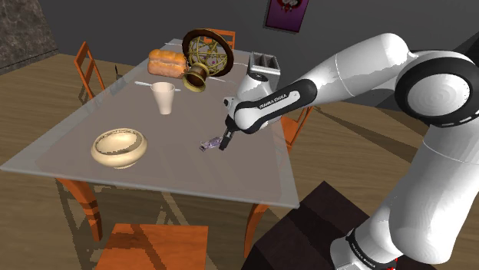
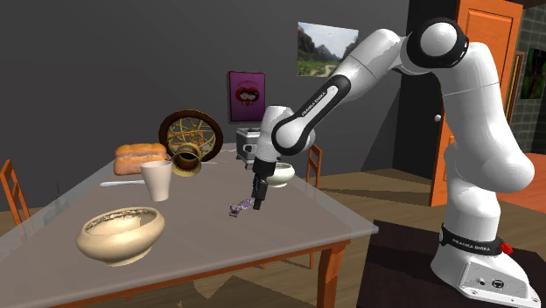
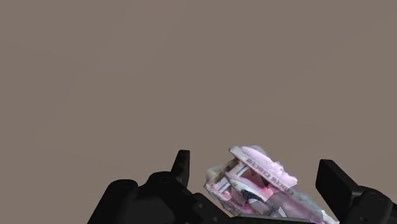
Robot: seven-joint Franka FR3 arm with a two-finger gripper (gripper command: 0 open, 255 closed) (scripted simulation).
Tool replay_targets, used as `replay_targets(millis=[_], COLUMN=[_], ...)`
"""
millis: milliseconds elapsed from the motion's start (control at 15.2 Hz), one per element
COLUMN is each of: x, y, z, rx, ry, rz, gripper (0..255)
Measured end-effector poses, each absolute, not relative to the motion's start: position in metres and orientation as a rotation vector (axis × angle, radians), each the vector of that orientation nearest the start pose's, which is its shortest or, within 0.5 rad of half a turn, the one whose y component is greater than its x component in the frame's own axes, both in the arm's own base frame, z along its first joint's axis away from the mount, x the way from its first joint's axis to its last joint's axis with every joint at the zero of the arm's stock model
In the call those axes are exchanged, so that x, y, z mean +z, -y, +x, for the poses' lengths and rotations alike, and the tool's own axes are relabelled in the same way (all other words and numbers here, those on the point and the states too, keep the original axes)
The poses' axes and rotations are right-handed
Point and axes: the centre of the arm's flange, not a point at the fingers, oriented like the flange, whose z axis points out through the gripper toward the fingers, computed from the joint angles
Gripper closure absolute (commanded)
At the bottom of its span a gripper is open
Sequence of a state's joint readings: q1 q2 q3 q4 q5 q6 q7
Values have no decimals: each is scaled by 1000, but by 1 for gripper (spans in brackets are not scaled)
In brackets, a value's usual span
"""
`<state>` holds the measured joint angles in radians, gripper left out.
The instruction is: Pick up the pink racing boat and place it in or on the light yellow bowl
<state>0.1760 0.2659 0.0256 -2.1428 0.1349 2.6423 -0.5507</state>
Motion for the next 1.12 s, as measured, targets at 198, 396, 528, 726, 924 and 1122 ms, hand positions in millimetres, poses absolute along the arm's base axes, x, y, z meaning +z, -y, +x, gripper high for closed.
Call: replay_targets(millis=[198,396,528,726,924,1122], x=[302,307,307,307,308,319], y=[-115,-118,-118,-118,-117,-114], z=[580,581,582,582,581,580], rx=[-377,-391,-388,-388,-385,-379], ry=[967,971,970,969,968,967], rz=[-2920,-2916,-2918,-2918,-2918,-2920], gripper=[255,255,255,255,255,255])
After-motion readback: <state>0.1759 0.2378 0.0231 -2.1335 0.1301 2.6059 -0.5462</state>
